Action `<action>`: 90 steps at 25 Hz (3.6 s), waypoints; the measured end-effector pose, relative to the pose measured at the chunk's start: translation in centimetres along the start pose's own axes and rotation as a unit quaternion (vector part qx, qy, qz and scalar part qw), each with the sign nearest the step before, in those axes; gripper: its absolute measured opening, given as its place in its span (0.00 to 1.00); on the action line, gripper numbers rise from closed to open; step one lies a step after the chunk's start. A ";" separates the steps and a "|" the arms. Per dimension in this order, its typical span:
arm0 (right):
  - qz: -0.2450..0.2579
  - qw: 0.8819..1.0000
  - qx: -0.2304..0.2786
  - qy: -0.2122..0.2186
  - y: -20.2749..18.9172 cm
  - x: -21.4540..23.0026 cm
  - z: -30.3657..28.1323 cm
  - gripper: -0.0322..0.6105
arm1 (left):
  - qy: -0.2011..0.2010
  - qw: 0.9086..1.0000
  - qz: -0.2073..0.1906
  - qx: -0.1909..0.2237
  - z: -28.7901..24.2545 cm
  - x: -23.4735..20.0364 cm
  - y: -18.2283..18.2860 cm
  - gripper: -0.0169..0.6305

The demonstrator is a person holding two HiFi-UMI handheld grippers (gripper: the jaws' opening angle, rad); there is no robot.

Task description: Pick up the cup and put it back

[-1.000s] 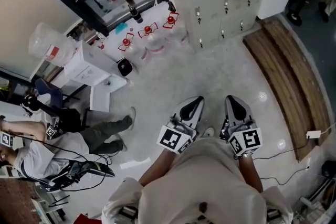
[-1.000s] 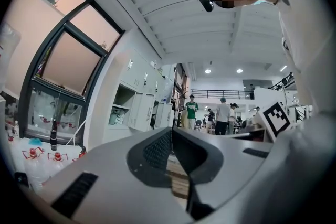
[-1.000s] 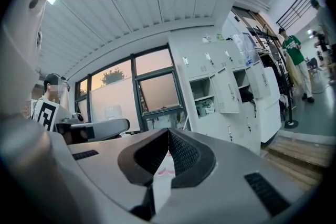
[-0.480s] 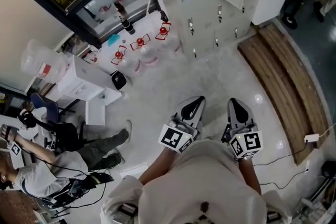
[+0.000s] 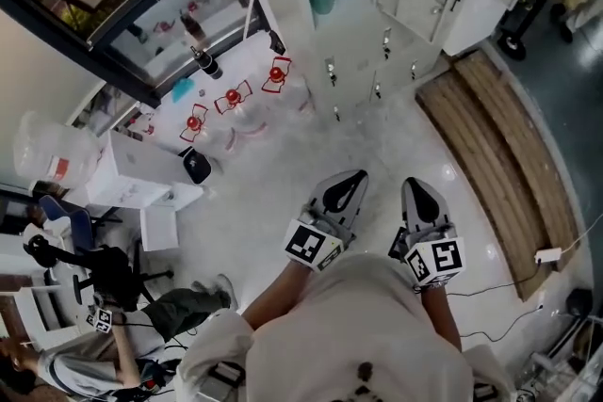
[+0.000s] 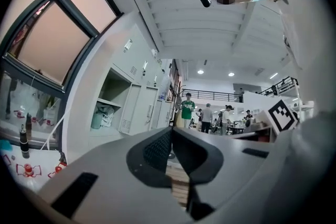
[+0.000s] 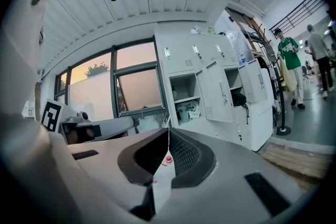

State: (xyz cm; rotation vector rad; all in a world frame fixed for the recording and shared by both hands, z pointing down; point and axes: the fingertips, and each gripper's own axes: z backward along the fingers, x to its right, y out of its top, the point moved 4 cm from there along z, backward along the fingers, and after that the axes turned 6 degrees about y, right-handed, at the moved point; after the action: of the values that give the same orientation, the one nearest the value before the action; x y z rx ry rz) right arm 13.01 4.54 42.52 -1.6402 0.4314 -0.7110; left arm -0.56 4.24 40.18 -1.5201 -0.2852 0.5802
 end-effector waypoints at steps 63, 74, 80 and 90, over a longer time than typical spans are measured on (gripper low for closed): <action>0.081 0.948 -0.099 0.290 3.4 23.5 -55.3 0.53 | 0.335 0.938 -0.055 0.069 -31.0 -28.3 5.3 0.04; 0.119 0.936 -0.120 0.309 1.0 22.1 -60.9 0.63 | 0.384 0.918 -0.067 0.070 -29.8 -28.8 5.9 0.04; 0.122 0.932 -0.134 0.316 -0.4 21.6 -62.4 0.63 | 0.407 0.909 -0.061 0.063 -29.2 -29.1 5.1 0.04; 0.110 0.938 -0.131 0.301 0.1 21.9 -61.9 0.63 | 0.403 0.912 -0.053 0.055 -28.6 -28.6 4.5 0.04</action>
State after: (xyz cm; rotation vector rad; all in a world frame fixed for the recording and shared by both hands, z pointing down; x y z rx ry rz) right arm -11.76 -55.56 51.75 -1.5595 1.1763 -1.0141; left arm -10.29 -35.25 39.33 -1.4960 0.2992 -0.1456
